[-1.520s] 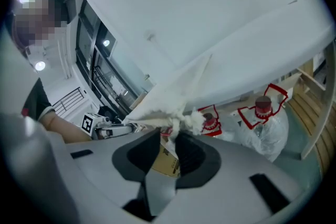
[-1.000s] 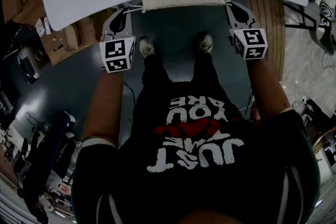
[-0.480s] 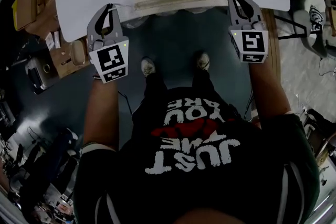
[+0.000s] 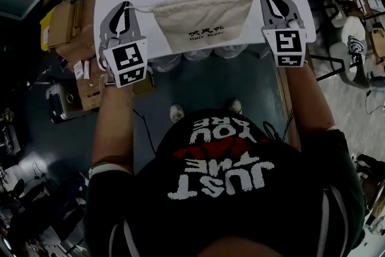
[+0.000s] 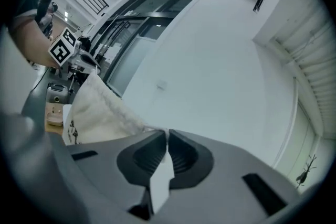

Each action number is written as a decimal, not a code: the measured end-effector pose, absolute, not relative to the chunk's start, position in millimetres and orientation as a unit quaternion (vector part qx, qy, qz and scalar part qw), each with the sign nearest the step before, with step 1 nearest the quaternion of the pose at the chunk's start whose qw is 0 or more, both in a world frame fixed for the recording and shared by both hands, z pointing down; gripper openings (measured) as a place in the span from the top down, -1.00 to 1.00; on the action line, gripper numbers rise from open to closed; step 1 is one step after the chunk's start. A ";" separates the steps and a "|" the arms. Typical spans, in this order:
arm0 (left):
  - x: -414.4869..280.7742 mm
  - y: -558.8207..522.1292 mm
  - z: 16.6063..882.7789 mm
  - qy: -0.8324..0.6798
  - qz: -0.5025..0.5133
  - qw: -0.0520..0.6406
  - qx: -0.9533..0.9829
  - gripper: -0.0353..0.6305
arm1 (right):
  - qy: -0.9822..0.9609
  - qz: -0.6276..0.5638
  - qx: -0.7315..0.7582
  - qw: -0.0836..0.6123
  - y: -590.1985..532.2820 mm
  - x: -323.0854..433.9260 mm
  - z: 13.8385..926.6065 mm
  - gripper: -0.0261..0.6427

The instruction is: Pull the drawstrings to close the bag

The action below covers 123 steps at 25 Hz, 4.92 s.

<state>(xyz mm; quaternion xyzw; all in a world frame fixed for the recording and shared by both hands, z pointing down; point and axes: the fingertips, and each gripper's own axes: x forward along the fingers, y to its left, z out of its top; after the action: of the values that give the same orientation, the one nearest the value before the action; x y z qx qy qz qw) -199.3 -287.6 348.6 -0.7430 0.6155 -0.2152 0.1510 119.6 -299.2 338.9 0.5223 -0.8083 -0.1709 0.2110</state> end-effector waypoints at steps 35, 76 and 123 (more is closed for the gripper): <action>-252.2 -344.6 99.1 0.617 -0.318 0.365 -0.620 0.86 | -0.790 -0.222 0.530 0.216 -330.5 128.3 76.4 0.89; -301.0 -343.1 113.9 0.732 0.013 0.073 -0.677 0.85 | -0.747 -0.036 0.650 -0.133 -351.0 222.5 78.3 0.89; -343.0 -345.9 147.4 0.717 0.056 -0.013 -0.694 0.85 | -0.758 0.064 0.619 -0.195 -353.2 273.6 120.4 0.89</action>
<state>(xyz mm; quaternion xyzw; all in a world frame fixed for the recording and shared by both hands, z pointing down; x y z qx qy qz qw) -343.0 -345.9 147.4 -0.6943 0.7173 0.0563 -0.0135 273.6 -353.2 120.4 0.6193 -0.7579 0.0642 -0.1948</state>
